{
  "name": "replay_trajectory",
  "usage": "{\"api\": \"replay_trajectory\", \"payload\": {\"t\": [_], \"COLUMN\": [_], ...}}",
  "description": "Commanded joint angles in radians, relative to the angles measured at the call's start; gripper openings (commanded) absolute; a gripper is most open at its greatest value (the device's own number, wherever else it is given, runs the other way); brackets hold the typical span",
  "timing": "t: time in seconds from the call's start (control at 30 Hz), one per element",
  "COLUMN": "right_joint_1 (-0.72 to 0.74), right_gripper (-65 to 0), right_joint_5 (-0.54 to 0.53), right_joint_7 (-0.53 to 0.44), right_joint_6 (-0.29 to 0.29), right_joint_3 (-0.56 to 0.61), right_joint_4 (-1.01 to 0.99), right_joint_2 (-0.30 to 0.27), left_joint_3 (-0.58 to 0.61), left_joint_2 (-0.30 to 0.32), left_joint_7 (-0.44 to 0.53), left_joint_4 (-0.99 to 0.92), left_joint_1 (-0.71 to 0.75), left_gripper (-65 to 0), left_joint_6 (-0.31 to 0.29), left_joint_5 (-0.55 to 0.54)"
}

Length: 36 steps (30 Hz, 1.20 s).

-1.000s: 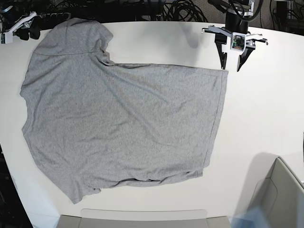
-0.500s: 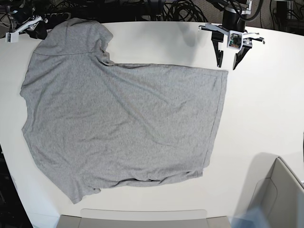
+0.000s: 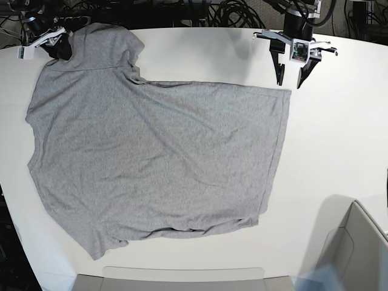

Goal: Fold the T-shirt properly
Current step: 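Grasp the grey shirt's shoulder corners with both grippers, then pull both shoulder corners apart to straighten the shirt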

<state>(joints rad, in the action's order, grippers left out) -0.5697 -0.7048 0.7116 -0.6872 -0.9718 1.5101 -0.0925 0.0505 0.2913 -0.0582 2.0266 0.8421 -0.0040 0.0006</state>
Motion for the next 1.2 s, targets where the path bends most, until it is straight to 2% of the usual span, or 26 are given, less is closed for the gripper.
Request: {"api": "replay_trajectory", "payload": {"t": [0.0,0.1,0.2,0.27,0.33,0.47,0.63,0.77,0.87,1.0,1.17], "right_joint_1": [-0.026,-0.04,-0.048,-0.049,-0.049,-0.049,-0.051,-0.048,-0.046,-0.045,-0.045], "right_gripper": [-44.1,-44.1,-44.1,-44.1,-44.1,-44.1,-44.1,-44.1,-44.1,-44.1,-44.1], "right_joint_5": [0.041,0.041,0.04,0.04,0.04,0.04,0.04,0.041,0.043,0.043,0.044], "right_joint_7": [0.056,0.058,0.058,0.058,0.058,0.058,0.058,0.058,0.058,0.058,0.058], "right_joint_6": [-0.011,-0.011,-0.011,-0.011,-0.011,-0.011,-0.011,-0.011,-0.011,-0.011,-0.011], "right_joint_3": [0.001,0.003,0.003,0.003,0.001,-0.005,-0.005,0.0,0.0,-0.005,-0.005], "right_joint_4": [0.01,0.025,0.02,0.02,0.02,0.02,0.02,0.02,0.019,0.019,0.019], "right_joint_2": [0.006,0.037,0.04,0.04,0.04,0.038,0.037,0.038,0.038,0.037,0.037], "left_joint_3": [0.005,0.064,0.122,0.127,0.107,-0.013,-0.183,-0.252,-0.268,-0.269,-0.269], "left_joint_2": [0.006,0.006,0.004,0.004,0.006,0.009,0.007,0.007,0.007,0.007,0.007], "left_joint_7": [0.022,-0.036,-0.121,-0.159,-0.187,-0.253,-0.473,-0.576,-0.604,-0.599,-0.602], "left_joint_4": [0.013,0.01,0.009,0.009,0.009,0.009,-0.04,-0.172,-0.269,-0.318,-0.401], "left_joint_1": [0.003,-0.034,-0.096,-0.125,-0.152,-0.182,-0.271,-0.366,-0.404,-0.404,-0.407], "left_gripper": [-39.1,-39.0,-38.8,-38.8,-38.7,-36.6,-33.9,-33.9,-33.9,-33.9,-34.1], "left_joint_6": [0.005,0.005,0.005,0.005,0.005,0.005,0.005,0.003,0.003,0.0,-0.095], "left_joint_5": [0.0,-0.001,-0.043,-0.156,-0.322,-0.621,-0.911,-1.065,-1.115,-1.115,-1.115]}}
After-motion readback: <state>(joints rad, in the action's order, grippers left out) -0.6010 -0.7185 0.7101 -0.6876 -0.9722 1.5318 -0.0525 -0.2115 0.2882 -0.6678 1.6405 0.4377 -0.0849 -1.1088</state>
